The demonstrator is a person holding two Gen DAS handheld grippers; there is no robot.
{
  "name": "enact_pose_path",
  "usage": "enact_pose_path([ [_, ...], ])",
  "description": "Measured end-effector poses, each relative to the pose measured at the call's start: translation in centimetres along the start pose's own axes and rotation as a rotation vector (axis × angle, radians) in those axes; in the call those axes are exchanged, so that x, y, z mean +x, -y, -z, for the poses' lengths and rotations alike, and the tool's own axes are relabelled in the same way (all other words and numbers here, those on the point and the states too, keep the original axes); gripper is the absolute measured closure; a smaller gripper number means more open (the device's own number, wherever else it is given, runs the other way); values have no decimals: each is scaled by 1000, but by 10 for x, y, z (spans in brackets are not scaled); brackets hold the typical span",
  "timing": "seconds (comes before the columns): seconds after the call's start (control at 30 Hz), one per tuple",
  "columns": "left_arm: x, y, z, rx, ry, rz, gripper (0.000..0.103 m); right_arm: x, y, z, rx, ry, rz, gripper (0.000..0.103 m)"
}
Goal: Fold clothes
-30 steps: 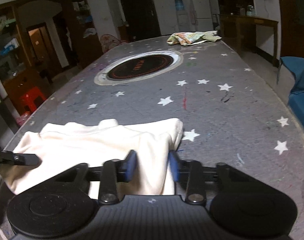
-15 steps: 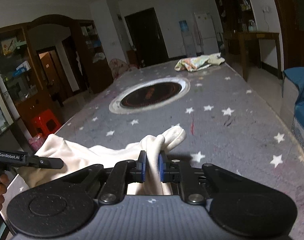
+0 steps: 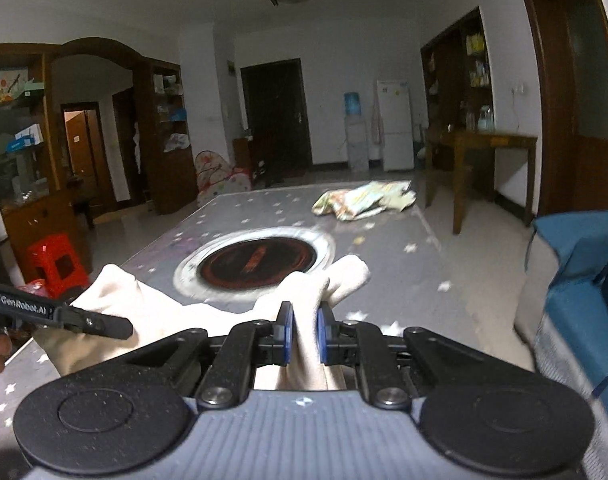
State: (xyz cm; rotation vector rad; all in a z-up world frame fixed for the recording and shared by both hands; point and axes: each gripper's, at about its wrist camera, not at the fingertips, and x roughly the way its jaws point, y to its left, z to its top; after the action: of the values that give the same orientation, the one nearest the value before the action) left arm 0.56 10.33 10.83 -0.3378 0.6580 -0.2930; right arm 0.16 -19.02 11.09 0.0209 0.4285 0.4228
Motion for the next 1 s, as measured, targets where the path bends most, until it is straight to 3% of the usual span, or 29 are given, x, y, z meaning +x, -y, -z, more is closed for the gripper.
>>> enact_pose_path([
  [0.27, 21, 17, -40, 40, 63, 7, 84, 18, 18, -37, -33, 54, 64, 92],
  [0.47, 56, 12, -43, 34, 34, -12, 84, 42, 33, -37, -42, 17, 111, 92],
  [0.9, 107, -9, 0, -14, -172, -25, 82, 83, 60, 13, -6, -151, 158, 92],
  [1.0, 111, -16, 7, -7, -186, -57, 70, 89, 64, 23, -11, -184, 181, 90],
])
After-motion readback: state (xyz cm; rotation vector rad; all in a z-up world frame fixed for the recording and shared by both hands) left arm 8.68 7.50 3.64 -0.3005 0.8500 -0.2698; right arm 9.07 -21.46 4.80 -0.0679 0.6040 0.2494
